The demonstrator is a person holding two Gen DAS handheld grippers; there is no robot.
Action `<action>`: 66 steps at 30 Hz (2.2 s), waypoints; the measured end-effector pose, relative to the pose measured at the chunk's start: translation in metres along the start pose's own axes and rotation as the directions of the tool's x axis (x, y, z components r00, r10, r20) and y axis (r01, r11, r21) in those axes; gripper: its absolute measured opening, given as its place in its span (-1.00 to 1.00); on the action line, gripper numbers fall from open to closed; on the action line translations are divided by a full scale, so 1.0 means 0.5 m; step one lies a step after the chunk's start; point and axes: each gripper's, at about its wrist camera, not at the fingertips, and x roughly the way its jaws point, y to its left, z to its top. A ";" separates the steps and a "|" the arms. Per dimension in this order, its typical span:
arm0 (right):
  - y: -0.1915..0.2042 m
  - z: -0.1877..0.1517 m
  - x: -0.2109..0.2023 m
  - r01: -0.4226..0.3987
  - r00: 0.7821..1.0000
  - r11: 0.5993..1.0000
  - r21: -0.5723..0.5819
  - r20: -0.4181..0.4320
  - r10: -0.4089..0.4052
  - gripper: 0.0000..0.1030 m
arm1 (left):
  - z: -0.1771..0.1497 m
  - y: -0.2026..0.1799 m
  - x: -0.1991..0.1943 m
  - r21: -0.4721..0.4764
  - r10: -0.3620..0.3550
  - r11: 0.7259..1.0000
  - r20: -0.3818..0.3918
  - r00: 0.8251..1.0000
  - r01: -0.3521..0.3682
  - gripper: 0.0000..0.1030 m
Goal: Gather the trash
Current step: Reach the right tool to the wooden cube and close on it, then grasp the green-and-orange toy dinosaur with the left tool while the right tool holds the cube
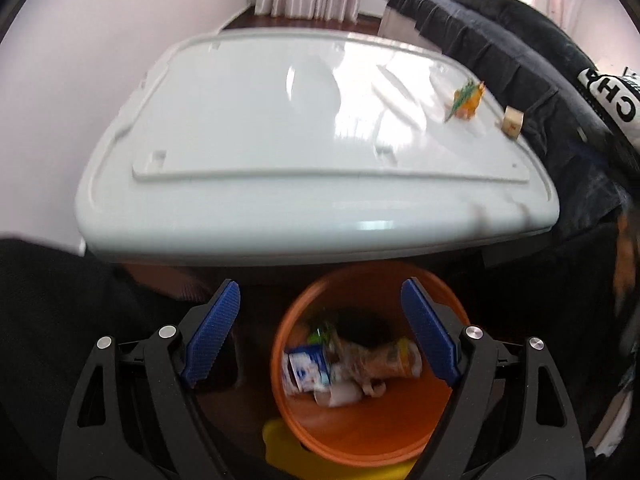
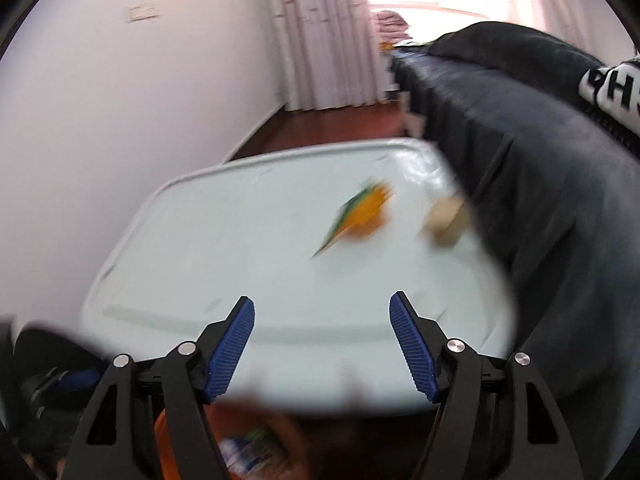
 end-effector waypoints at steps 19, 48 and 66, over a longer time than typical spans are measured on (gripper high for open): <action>-0.137 0.131 0.301 0.399 0.904 0.913 0.078 -0.202 -0.378 0.15 | -0.002 -0.030 0.055 0.085 -0.049 0.995 0.011 0.999 0.048 0.57; -0.016 -0.004 0.172 0.057 0.968 0.997 0.056 -0.247 -0.041 -0.32 | 0.222 -0.134 0.105 0.157 -0.029 0.987 0.074 0.997 0.017 0.57; -0.108 0.004 -0.013 0.044 0.992 0.969 0.243 0.103 -0.071 -0.31 | 0.428 -0.405 0.370 0.459 -0.167 0.876 0.002 0.986 0.148 0.57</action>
